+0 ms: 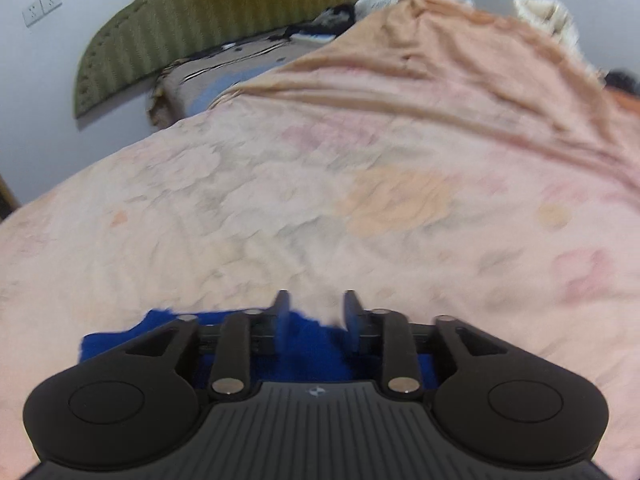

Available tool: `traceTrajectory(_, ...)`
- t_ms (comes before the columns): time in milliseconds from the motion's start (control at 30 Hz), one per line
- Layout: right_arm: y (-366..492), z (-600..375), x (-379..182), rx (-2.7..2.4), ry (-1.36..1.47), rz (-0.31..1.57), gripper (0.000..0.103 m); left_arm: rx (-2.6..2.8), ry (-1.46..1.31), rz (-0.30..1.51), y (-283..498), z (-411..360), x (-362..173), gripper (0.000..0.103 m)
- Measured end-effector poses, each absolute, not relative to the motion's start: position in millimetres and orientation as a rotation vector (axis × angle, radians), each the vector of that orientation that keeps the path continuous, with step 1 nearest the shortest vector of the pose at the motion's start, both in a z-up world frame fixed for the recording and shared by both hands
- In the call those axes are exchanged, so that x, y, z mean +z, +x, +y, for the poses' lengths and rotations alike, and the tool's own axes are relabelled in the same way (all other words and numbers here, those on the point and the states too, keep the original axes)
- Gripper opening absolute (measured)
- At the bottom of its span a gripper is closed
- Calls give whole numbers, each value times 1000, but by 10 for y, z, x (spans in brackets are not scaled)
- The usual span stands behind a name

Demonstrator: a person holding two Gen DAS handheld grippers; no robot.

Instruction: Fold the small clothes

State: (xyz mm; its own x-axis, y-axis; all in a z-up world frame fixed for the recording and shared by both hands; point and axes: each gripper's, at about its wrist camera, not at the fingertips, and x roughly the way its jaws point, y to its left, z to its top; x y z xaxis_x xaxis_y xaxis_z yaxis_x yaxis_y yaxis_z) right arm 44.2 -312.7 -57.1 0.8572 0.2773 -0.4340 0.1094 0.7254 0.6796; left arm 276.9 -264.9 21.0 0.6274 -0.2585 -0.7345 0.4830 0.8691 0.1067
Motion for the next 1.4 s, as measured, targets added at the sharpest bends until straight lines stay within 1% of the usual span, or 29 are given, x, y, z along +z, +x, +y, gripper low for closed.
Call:
traceTrajectory(67, 426, -3150, -589, 105, 798, 543, 16, -449, 266, 769, 2742, -2642, 284, 76)
traceTrajectory(100, 420, -3164, -604, 111, 814, 541, 16, -441, 254, 743, 2712, -2629, 333, 79)
traceTrajectory(167, 418, -3209, -637, 116, 848, 535, 18, -414, 266, 682, 2650, -2609, 429, 79)
traceTrajectory(300, 356, -3308, -694, 113, 933, 504, 24, -358, 313, 629, 2554, -2519, 552, 79)
traceTrajectory(333, 341, -3332, -708, 117, 955, 495, 25, -343, 329, 625, 2520, -2481, 564, 79)
traceTrajectory(400, 324, -3347, -708, 122, 971, 481, 31, -326, 357, 632, 2451, -2412, 533, 79)
traceTrajectory(467, 325, -3316, -671, 123, 945, 478, 35, -331, 370, 649, 2356, -2324, 493, 79)
traceTrajectory(533, 329, -3274, -631, 120, 914, 480, 36, -331, 369, 666, 2252, -2210, 463, 79)
traceTrajectory(567, 330, -3262, -620, 114, 904, 483, 35, -329, 361, 670, 2211, -2158, 458, 79)
traceTrajectory(633, 334, -3268, -617, 102, 900, 491, 26, -322, 335, 680, 2123, -2025, 452, 79)
traceTrajectory(667, 329, -3273, -614, 87, 893, 500, 17, -315, 325, 685, 2084, -1970, 449, 79)
traceTrajectory(700, 318, -3284, -615, 82, 895, 504, 11, -310, 317, 688, 2039, -1922, 438, 79)
traceTrajectory(800, 300, -3314, -629, 81, 919, 517, 9, -295, 345, 678, 1879, -1843, 383, 79)
traceTrajectory(833, 295, -3317, -624, 78, 910, 529, 11, -286, 360, 666, 1807, -1813, 362, 79)
traceTrajectory(867, 278, -3322, -603, 66, 897, 539, 16, -281, 375, 653, 1735, -1784, 346, 79)
traceTrajectory(1000, 173, -3472, -455, 18, 870, 508, 28, -277, 395, 622, 1468, -1667, 287, 79)
traceTrajectory(1100, 288, -3627, -285, 7, 820, 494, 28, -302, 379, 654, 1338, -1639, 200, 79)
traceTrajectory(1167, 479, -3725, -241, 54, 847, 521, 28, -323, 376, 668, 1265, -1657, 139, 79)
traceTrajectory(1333, 994, -3802, -270, 172, 908, 576, 29, -332, 431, 642, 1076, -1764, 9, 79)
traceTrajectory(1367, 1093, -3792, -303, 190, 917, 593, 32, -338, 444, 637, 1050, -1786, -10, 79)
traceTrajectory(1400, 1192, -3773, -337, 213, 933, 620, 32, -345, 454, 634, 1028, -1805, -27, 79)
